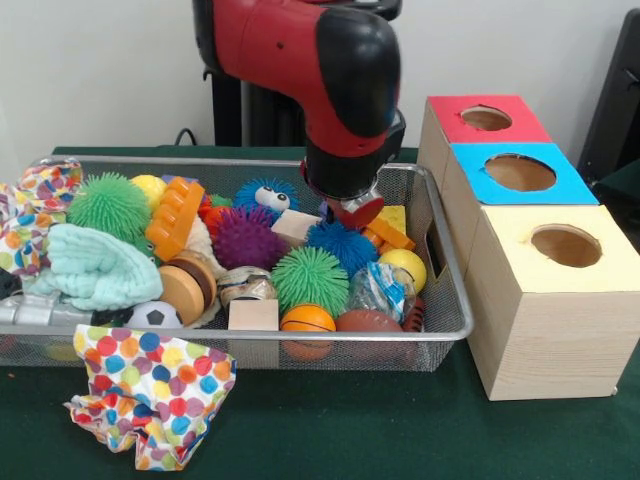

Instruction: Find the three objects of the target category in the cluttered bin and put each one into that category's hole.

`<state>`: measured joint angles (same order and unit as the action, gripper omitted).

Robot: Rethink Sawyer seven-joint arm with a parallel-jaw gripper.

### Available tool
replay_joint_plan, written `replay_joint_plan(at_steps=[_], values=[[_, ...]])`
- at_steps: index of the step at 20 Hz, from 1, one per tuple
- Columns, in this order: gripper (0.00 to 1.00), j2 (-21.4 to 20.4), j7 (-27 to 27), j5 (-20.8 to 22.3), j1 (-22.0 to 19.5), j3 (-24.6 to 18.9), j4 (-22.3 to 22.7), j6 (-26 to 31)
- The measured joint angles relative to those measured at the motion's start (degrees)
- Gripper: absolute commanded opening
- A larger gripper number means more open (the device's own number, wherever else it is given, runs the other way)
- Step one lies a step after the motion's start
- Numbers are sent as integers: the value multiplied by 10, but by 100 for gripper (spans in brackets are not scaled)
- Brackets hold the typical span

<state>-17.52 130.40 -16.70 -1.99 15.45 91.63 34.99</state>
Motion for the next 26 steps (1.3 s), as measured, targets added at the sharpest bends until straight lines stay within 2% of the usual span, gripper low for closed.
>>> replay_joint_plan(at_steps=[2, 3, 7, 9, 12, 17, 21, 24, 26], values=[[0, 7, 0, 13, 31, 29, -12, -11], [0, 15, 0, 29, 66, 63, -25, -22], [0, 30, 0, 50, 117, 122, -46, -31], [0, 44, 0, 67, 154, 175, -65, -36], [0, 54, 0, 79, 172, 216, -80, -44], [0, 67, 0, 87, 166, 271, -99, -74], [0, 68, 0, 87, 149, 291, -106, -99], [0, 63, 0, 87, 129, 290, -107, -106], [0, 52, 0, 84, 110, 273, -104, -103]])
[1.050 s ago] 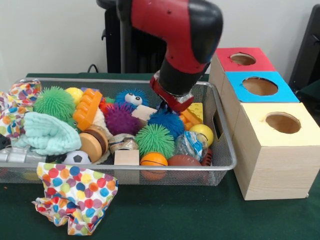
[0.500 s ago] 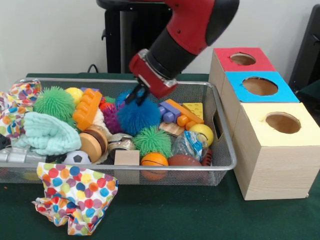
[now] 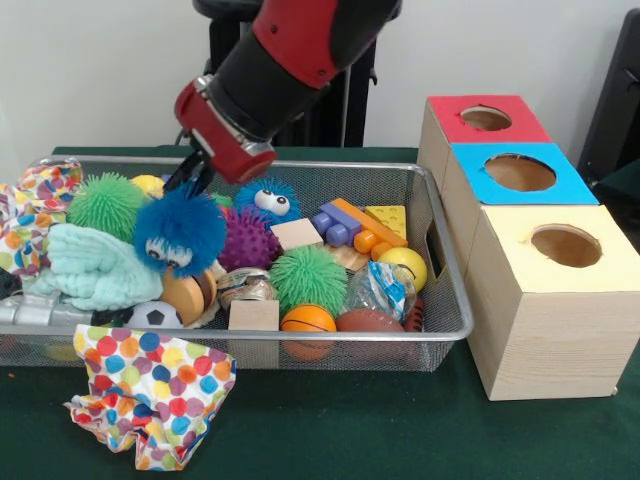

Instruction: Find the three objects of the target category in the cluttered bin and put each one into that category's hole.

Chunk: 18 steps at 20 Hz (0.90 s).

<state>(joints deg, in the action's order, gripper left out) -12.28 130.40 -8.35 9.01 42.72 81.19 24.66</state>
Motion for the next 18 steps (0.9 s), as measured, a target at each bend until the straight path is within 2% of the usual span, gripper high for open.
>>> replay_joint_plan(at_steps=[5, 9, 18], values=[[0, -38, 0, -37, -65, -80, 24, 30], [0, -60, 0, -59, -98, -135, 46, 67], [0, -84, 0, -71, -100, -186, 73, 106]])
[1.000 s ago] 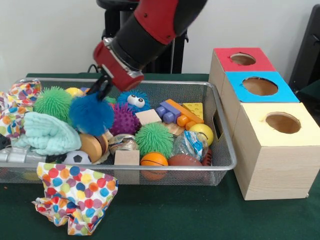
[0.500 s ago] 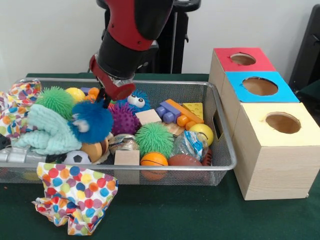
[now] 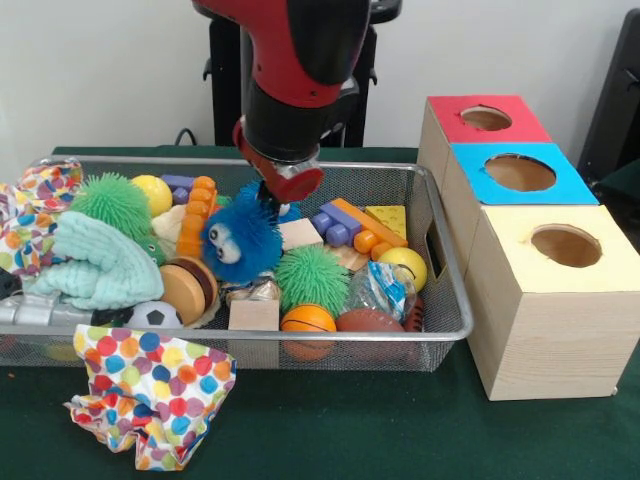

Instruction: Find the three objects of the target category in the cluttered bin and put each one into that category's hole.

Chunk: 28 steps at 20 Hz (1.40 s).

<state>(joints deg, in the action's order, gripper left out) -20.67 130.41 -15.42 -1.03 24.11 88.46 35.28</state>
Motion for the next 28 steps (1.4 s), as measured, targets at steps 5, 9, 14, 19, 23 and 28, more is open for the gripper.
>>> replay_joint_plan(at_steps=[5, 9, 14, 19, 23, 28], values=[[0, -10, 0, -6, 1, -13, 13, 2], [0, -14, 0, -14, 3, -17, 23, 2], [0, -19, 0, -25, 9, -17, 30, 2], [0, -25, 0, -37, 34, -12, 32, 20], [0, -30, 0, -37, 69, 8, 32, 58], [0, -33, 0, -24, 116, 61, 30, 95]])
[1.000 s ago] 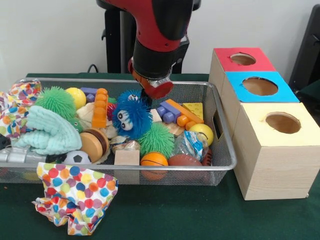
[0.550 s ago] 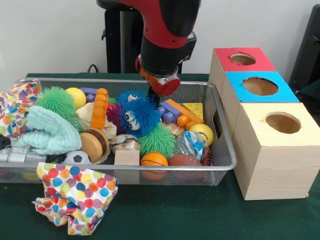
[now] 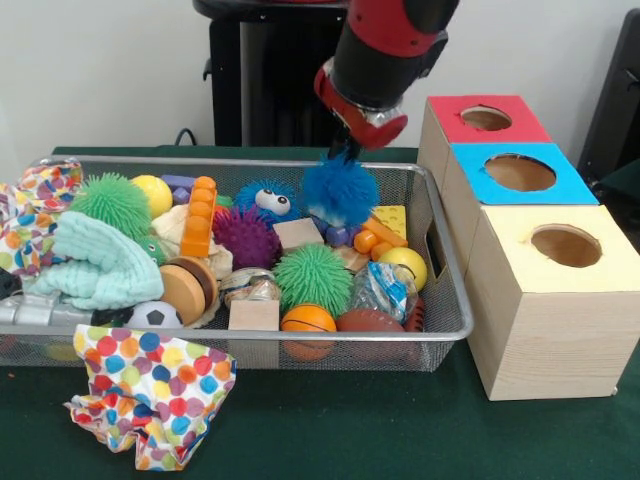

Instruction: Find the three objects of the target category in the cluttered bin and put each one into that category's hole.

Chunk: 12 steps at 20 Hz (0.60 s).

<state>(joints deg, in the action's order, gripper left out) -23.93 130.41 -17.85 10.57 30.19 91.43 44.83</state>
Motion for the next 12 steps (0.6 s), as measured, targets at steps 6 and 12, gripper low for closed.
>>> replay_joint_plan(at_steps=[6, 12], values=[[0, -10, 0, -1, 15, 27, 4, 0], [0, -22, 0, -40, 4, 20, 39, -22]])
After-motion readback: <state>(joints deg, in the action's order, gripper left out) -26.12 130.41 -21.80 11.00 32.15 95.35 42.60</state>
